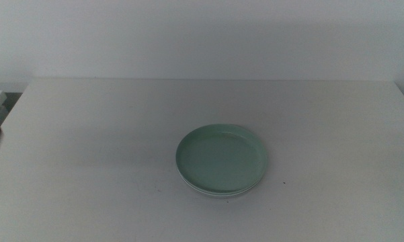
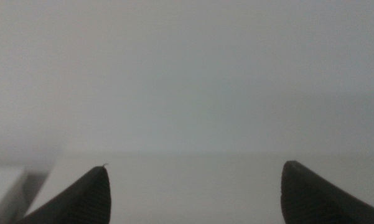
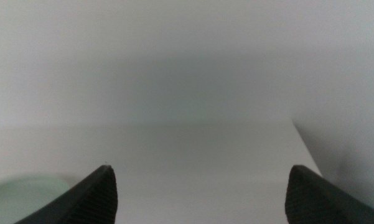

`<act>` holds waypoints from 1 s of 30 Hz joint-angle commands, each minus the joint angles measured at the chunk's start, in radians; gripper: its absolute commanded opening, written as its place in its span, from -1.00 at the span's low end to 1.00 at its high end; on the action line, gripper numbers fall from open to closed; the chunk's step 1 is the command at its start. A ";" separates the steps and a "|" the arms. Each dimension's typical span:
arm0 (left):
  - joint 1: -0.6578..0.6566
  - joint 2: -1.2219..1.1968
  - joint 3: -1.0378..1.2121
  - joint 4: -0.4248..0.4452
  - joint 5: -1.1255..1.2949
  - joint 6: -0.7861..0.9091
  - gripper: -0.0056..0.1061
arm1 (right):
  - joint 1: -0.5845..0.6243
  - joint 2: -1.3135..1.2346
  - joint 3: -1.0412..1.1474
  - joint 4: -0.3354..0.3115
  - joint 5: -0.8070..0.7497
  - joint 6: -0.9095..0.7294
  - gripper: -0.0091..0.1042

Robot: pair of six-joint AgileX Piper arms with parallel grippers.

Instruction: Stack the three bowls on top of each other.

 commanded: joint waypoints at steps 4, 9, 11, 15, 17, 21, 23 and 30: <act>0.000 -0.177 0.202 0.004 -0.021 -0.008 0.78 | -0.040 -0.261 0.247 -0.013 0.008 -0.004 0.56; 0.000 -0.328 0.320 0.004 -0.021 -0.008 0.78 | -0.042 -0.350 0.356 -0.013 0.021 -0.004 0.56; 0.000 -0.328 0.370 0.004 -0.033 -0.008 0.78 | -0.044 -0.350 0.379 -0.015 0.007 -0.004 0.56; 0.002 -0.328 0.387 0.025 0.003 -0.008 0.78 | -0.046 -0.350 0.413 -0.023 0.000 -0.004 0.56; 0.002 -0.328 0.387 0.031 -0.017 -0.008 0.78 | -0.046 -0.350 0.423 -0.023 -0.004 -0.004 0.56; 0.002 -0.328 0.387 0.041 -0.040 -0.008 0.78 | -0.046 -0.350 0.436 -0.023 -0.019 -0.004 0.56; 0.002 -0.328 0.387 0.066 -0.036 -0.008 0.78 | -0.046 -0.350 0.436 -0.023 -0.015 -0.004 0.56; 0.002 -0.328 0.387 0.081 -0.069 -0.008 0.78 | -0.046 -0.350 0.436 -0.021 0.009 -0.004 0.56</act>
